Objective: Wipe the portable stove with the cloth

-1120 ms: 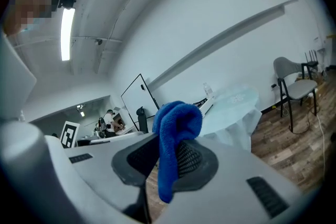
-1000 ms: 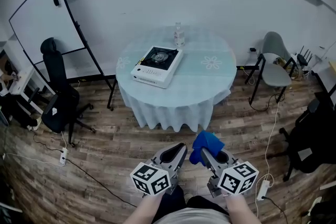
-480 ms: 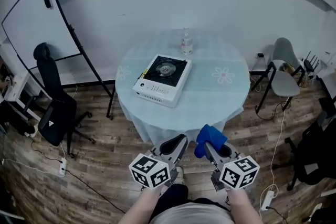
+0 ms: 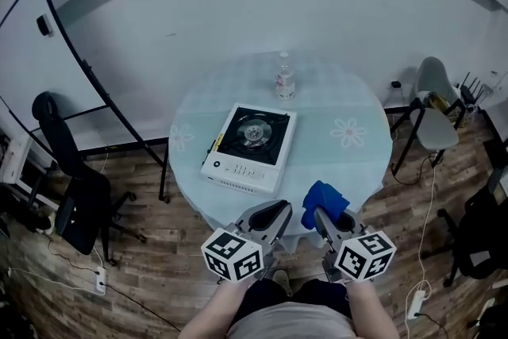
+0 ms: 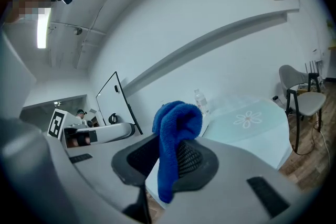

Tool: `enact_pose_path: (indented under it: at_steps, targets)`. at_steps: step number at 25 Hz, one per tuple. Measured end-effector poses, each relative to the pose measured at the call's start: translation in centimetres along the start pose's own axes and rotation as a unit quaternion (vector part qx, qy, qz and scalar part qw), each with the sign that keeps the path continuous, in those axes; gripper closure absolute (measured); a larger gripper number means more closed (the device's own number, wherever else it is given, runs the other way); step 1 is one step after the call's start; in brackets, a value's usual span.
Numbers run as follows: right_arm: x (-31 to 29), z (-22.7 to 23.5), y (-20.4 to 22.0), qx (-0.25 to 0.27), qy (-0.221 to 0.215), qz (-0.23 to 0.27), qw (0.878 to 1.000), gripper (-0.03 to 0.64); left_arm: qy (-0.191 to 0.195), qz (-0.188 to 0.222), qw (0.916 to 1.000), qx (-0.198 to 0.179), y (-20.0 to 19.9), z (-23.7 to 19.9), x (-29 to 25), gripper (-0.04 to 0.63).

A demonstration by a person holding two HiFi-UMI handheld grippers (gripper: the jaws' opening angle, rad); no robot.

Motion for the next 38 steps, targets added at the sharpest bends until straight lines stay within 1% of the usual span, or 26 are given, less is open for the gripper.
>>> enact_pose_path:
  at_steps: [4,10,15,18,25,31,34,38]
  targets:
    - [-2.4,0.8,0.1,-0.004,0.015,-0.010,1.000,0.538,0.006,-0.008,0.9999,0.010,-0.3,-2.1,-1.4,0.546]
    - [-5.2,3.3,-0.6,-0.001,0.026,-0.029,0.999,0.538,-0.016,-0.024,0.9994,0.018,0.3,-4.8,-3.6,0.546]
    - [-8.2,6.3,-1.8,0.004,0.020,-0.042,0.999,0.538,-0.044,-0.033,0.9982,0.024,0.6,-6.7,-6.6,0.546]
    - [-9.7,8.1,-2.2,0.004,0.007,-0.053,0.999,0.538,-0.053,-0.038,0.9975,0.026,0.8,-7.3,-8.5,0.546]
    - [-13.7,12.7,-3.6,0.037,-0.010,-0.088,0.995,0.538,-0.088,-0.040,0.9948,0.032,0.6,-9.4,-12.6,0.546]
    - [-17.9,15.8,-4.4,0.086,-0.024,-0.119,0.989,0.538,-0.129,-0.045,0.9898,0.040,0.8,-11.3,-15.5,0.546]
    - [-19.9,17.4,-4.4,0.088,-0.032,-0.131,0.987,0.538,-0.155,-0.044,0.9857,0.049,1.1,-12.1,-16.5,0.546]
    - [-22.4,19.2,-4.1,0.092,-0.040,-0.148,0.984,0.538,-0.202,-0.022,0.9776,0.053,1.6,-12.8,-17.8,0.546]
Point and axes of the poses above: the fingertips, and each gripper's own axes: x backward along the fingers, z to its right, y out of its underside, the point moved 6 cm from there along x, backward along the fingers, and after that the axes turned 5 degrees about z, right-handed, at the moved point
